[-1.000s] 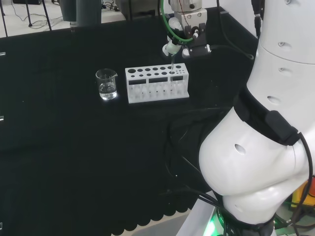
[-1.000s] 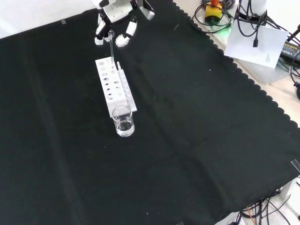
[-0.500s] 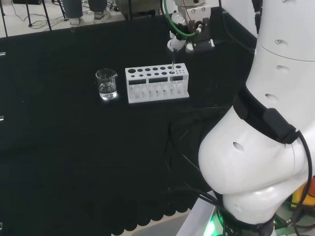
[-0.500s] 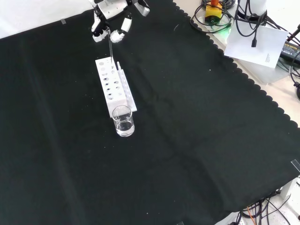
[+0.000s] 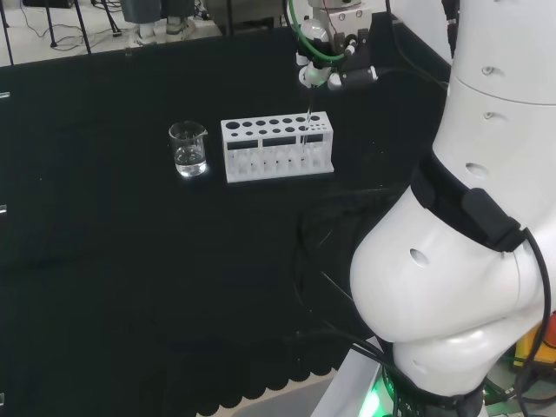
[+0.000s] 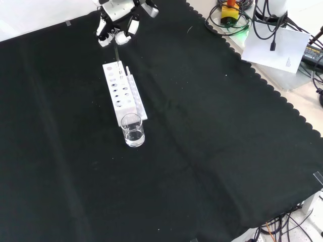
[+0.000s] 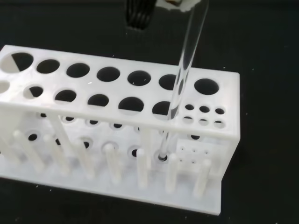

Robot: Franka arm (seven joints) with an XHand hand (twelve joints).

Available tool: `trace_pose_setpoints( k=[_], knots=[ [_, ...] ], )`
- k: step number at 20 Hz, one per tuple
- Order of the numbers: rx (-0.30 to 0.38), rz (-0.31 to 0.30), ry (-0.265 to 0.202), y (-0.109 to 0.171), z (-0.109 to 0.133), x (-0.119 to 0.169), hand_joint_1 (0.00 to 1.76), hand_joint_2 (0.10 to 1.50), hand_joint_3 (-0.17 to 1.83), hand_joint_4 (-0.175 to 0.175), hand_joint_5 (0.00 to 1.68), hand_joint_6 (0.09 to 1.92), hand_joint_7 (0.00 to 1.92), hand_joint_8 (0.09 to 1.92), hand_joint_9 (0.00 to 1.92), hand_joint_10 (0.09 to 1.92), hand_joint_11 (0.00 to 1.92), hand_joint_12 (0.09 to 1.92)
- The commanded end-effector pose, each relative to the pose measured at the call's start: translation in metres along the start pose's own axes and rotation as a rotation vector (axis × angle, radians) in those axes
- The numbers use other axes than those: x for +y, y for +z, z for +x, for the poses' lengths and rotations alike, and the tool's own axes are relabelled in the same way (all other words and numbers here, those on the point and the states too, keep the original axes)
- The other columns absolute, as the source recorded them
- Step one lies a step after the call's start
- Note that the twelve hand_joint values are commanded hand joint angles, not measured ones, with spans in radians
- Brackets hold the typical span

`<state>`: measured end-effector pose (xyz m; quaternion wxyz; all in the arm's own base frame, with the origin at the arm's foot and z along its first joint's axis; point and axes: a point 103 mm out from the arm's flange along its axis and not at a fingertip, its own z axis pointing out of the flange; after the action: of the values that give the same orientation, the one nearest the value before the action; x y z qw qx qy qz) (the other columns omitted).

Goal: Take the glass rod from the white test tube rack.

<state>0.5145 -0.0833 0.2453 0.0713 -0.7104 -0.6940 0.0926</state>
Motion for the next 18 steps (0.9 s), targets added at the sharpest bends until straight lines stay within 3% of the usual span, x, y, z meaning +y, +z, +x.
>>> trace_pose_setpoints(
  k=[1, 4, 9, 18],
  knots=[
    [-0.019, 0.033, -0.004, -0.001, 0.004, -0.002, 1.07, 0.79, 0.78, -0.168, 0.56, 0.93, 0.69, 0.85, 1.3, 0.47, 1.5, 0.78],
    [-0.027, 0.049, -0.008, -0.003, 0.004, -0.003, 0.99, 0.78, 0.79, -0.129, 0.49, 0.91, 0.56, 0.81, 1.18, 0.44, 1.41, 0.86],
    [-0.027, 0.077, -0.006, -0.003, 0.0, -0.006, 0.89, 0.77, 0.77, -0.086, 0.45, 0.84, 0.51, 0.77, 1.03, 0.53, 1.26, 1.01],
    [-0.011, 0.063, 0.011, -0.003, -0.016, -0.011, 0.86, 0.78, 0.73, -0.079, 0.47, 0.79, 0.55, 0.75, 1.03, 0.56, 1.2, 1.05]
  ],
)
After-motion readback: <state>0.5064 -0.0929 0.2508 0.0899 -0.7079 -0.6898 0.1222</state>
